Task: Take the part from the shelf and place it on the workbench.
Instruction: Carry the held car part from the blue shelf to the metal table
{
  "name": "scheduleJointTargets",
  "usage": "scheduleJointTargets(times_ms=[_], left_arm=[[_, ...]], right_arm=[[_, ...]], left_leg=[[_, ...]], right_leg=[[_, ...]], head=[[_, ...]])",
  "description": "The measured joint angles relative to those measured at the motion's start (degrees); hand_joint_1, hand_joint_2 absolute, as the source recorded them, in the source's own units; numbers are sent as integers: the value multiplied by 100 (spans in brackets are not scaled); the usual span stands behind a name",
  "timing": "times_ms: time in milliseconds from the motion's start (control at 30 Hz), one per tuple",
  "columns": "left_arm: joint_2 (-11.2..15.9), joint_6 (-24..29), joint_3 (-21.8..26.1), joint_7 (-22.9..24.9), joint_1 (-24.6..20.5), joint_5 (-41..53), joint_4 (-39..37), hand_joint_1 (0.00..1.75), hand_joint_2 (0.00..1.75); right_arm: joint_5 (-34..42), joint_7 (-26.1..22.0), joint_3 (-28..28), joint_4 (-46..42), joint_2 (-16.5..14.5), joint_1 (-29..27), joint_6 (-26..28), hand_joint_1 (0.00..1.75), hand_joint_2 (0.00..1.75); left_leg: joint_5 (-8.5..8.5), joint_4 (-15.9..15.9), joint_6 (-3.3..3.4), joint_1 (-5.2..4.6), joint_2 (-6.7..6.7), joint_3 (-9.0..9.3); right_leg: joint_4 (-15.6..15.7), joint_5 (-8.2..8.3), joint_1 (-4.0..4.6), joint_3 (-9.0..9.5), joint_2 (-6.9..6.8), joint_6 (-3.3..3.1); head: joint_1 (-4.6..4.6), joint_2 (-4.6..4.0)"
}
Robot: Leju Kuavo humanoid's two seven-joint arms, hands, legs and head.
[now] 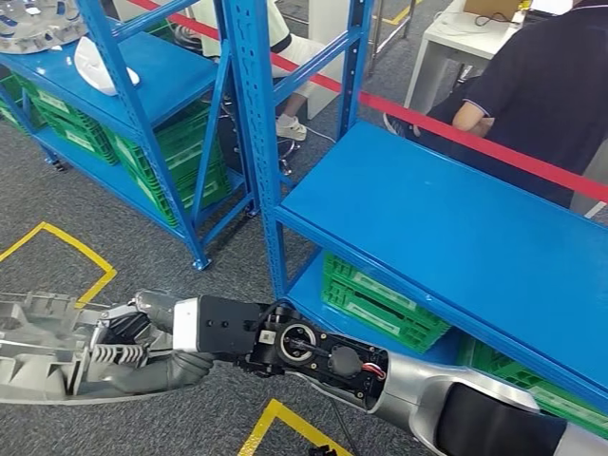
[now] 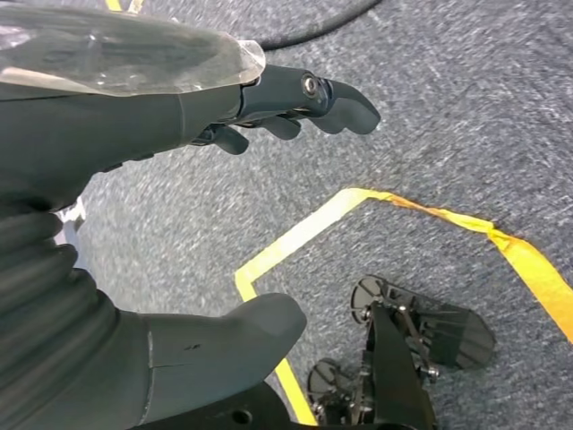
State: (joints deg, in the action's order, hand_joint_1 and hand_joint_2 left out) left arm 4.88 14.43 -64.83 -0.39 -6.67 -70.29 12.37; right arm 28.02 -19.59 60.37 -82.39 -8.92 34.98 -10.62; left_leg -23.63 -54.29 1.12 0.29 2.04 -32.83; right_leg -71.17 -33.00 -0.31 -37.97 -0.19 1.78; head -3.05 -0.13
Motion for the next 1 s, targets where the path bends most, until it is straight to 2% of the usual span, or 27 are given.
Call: scheduleJointTargets(times_ms=[33, 100, 133, 167, 200, 267, 333, 400, 433, 467, 500, 533, 567, 600, 633, 667, 700, 767, 833, 900, 933, 967, 1000], left_arm=[[-7, 3, 0, 22, 0, -8, 0, 0, 175], [-29, 17, 1, 89, -5, -13, 0, 0, 175], [-44, 29, 1, 122, -11, -14, 0, 0, 175], [-57, 41, 2, 152, -14, -15, 0, 0, 175], [-65, 54, 2, 174, -13, -15, 0, 0, 175], [-69, 69, 2, 198, 8, -15, 0, 0, 175], [-67, 75, 1, 201, 24, -6, 0, 0, 175], [-66, 76, 0, 201, 19, 13, 0, 0, 175], [-66, 75, 0, 200, 14, 22, 0, 0, 175], [-65, 75, 0, 199, 15, 27, 0, 0, 175], [-63, 74, 0, 197, 18, 30, 0, 0, 175], [-59, 74, 0, 194, 22, 30, 0, 0, 175], [-52, 74, 0, 192, 23, 29, 0, 0, 175], [-49, 74, 0, 190, 18, 28, 0, 0, 175], [-46, 74, 0, 189, 8, 28, 0, 0, 175], [-47, 73, 0, 189, -3, 28, 0, 0, 175], [-48, 73, 0, 189, -10, 28, 0, 0, 175], [-42, 72, 0, 190, -8, 31, 0, 0, 175], [-33, 73, 0, 193, -3, 37, 0, 0, 175], [-25, 74, 0, 198, -5, 45, 0, 0, 175], [-23, 74, 0, 201, -7, 48, 0, 0, 175], [-23, 74, 0, 201, -7, 51, 0, 0, 175], [-23, 74, 0, 201, -5, 52, 0, 0, 175]], right_arm=[[-12, -2, 1, 12, 0, 0, -7, 169, 175], [-49, -13, 2, 26, -2, 5, -24, 169, 175], [-68, -21, 2, 29, -3, 7, -34, 169, 175], [-88, -30, 2, 31, -5, 7, -42, 169, 175], [-107, -35, 2, 32, -7, 4, -49, 169, 175], [-135, -34, 1, 32, -16, 0, -53, 169, 175], [-150, -31, 0, 33, -33, 2, -47, 169, 175], [-156, -32, -1, 34, -42, -3, -35, 169, 175], [-158, -32, -1, 34, -42, -8, -25, 169, 175], [-160, -31, -1, 34, -42, -12, -14, 169, 175], [-161, -27, -1, 35, -42, -14, -5, 169, 175], [-162, -20, -1, 36, -42, -15, 2, 169, 175], [-162, -13, -1, 36, -42, -14, 4, 169, 175], [-162, -7, -1, 36, -43, -13, 3, 169, 175], [-163, 0, 0, 36, -44, -10, -1, 169, 175], [-165, 4, 1, 35, -45, -8, -6, 169, 175], [-167, 6, 2, 34, -46, -7, -12, 169, 175], [-170, 8, 4, 31, -47, -6, -30, 169, 175], [-173, 8, 4, 26, -49, -5, -50, 169, 175], [-185, 8, 4, 20, -50, -11, -60, 169, 175], [-193, 8, 4, 19, -50, -17, -60, 169, 175], [-201, 11, 5, 19, -50, -24, -61, 169, 175], [-206, 14, 6, 19, -49, -29, -63, 169, 175]], left_leg=[[-1, -2, 1, -6, 59, 9], [-4, -13, -6, -14, 175, 16], [-2, -21, -19, -13, 232, 6], [3, -26, -38, -6, 286, -10], [12, -26, -68, 2, 341, -27], [20, -22, -131, 22, 412, -46], [-160, -317, -185, 20, 249, -191], [-526, -1064, -241, 31, -12, -565], [-663, -1441, -271, 43, -77, -761], [-709, -1665, -296, 57, -117, -883], [-647, -1663, -317, 75, -148, -890], [-493, -1422, -332, 93, -188, -771], [-295, -1014, -344, 108, -272, -555], [-144, -592, -346, 106, -412, -332], [-40, -271, -325, 100, -511, -166], [2, -90, -292, 87, -575, -75], [-7, -42, -247, 69, -576, -60], [2, -38, -159, 67, -435, -69], [15, -19, -84, 76, -322, -56], [21, -12, -33, 66, -208, -49], [20, -13, -19, 56, -142, -48], [19, -13, -14, 46, -69, -46], [18, -15, -12, 38, 11, -40]], right_leg=[[280, 196, 8, 119, 38, -32], [1087, 603, 20, 482, 253, -117], [1382, 705, 24, 616, 352, -140], [1551, 739, 28, 689, 415, -153], [1612, 725, 34, 715, 408, -157], [1681, 746, 25, 752, 292, -175], [1761, 783, -4, 799, 163, -211], [1785, 788, -3, 812, 31, -227], [1784, 781, 1, 812, -42, -230], [1784, 773, 2, 813, -112, -229], [1782, 762, 2, 816, -178, -224], [1779, 750, -1, 823, -237, -213], [1770, 732, -2, 835, -287, -194], [1754, 708, 14, 843, -332, -166], [1739, 681, 31, 852, -372, -136], [1726, 657, 51, 863, -412, -104], [1722, 638, 67, 875, -455, -76], [1712, 597, 50, 903, -521, -18], [1435, 393, 15, 809, -370, 31], [646, -8, -3, 453, -120, 48], [209, -173, -6, 236, -57, 49], [-94, -242, -5, 73, -23, 45], [-167, -187, -5, 10, -4, 31]], head=[[-6, 0], [-13, 0], [-10, 0], [-4, 0], [0, 0], [-1, 0], [49, 0], [113, 0], [128, 0], [136, 0], [142, 0], [147, 0], [153, 0], [162, 0], [161, 0], [147, 0], [132, 0], [97, 0], [74, 0], [20, 0], [-5, 0], [-22, 0], [-32, 0]])
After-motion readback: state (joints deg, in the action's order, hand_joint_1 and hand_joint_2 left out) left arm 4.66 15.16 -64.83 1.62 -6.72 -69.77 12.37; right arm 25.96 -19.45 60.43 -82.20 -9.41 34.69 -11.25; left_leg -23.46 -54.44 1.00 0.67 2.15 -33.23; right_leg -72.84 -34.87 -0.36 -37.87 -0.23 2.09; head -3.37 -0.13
